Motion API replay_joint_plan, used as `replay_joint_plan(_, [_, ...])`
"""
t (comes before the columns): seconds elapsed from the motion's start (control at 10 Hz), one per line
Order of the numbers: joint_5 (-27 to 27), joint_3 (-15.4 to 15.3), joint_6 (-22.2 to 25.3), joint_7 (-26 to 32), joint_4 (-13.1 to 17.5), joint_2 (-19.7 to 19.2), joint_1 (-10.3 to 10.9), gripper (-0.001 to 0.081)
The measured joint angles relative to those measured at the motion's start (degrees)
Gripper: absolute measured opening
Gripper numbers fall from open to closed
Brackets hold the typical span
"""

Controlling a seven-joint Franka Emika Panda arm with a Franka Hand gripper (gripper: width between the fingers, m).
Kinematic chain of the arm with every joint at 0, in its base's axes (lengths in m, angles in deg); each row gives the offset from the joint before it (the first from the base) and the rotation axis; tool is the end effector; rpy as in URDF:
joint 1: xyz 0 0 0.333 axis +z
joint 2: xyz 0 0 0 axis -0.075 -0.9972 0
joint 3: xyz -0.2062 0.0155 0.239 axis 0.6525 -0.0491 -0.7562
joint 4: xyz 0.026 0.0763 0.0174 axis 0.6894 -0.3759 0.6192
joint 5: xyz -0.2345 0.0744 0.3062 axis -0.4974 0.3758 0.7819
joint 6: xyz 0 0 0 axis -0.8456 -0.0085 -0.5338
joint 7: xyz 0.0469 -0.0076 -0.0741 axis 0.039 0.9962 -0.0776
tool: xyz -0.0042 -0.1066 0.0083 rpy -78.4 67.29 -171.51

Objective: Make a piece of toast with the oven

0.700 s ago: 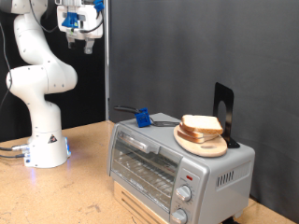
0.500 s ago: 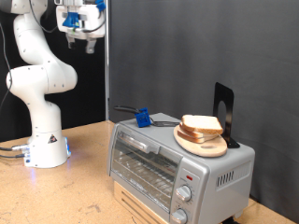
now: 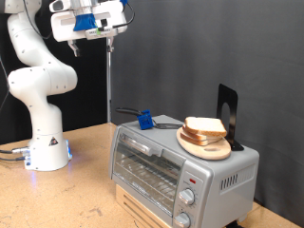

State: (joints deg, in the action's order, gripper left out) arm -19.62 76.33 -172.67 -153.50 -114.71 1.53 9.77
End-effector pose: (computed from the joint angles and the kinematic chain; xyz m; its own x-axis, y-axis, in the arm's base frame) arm 0.3362 0.0017 0.5864 -0.1296 -0.9785 -0.1602 -0.9856 0.1448 -0.0873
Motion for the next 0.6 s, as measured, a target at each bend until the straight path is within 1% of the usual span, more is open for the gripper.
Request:
replay_joint_plan(0.1, [-0.6, 0.3, 1.4, 4.9, 0.2, 0.0, 0.5, 0.0682])
replay_joint_plan(0.2, [-0.6, 1.3, 1.6, 11.9, 0.3, 0.0, 1.6, 0.0682])
replay_joint_plan(0.3, [0.2, 2.8, 0.5, 18.9, 0.2, -0.4, 3.2, 0.0682])
replay_joint_plan(0.4, [1.2, 4.3, -1.7, 25.8, -0.1, -1.4, 5.0, 0.0682])
replay_joint_plan(0.5, [1.8, 5.5, -3.4, 31.0, 0.0, -3.0, 7.0, 0.0682])
replay_joint_plan(0.6, [1.8, 5.3, -3.3, 28.6, 0.0, -2.9, 6.5, 0.0682])
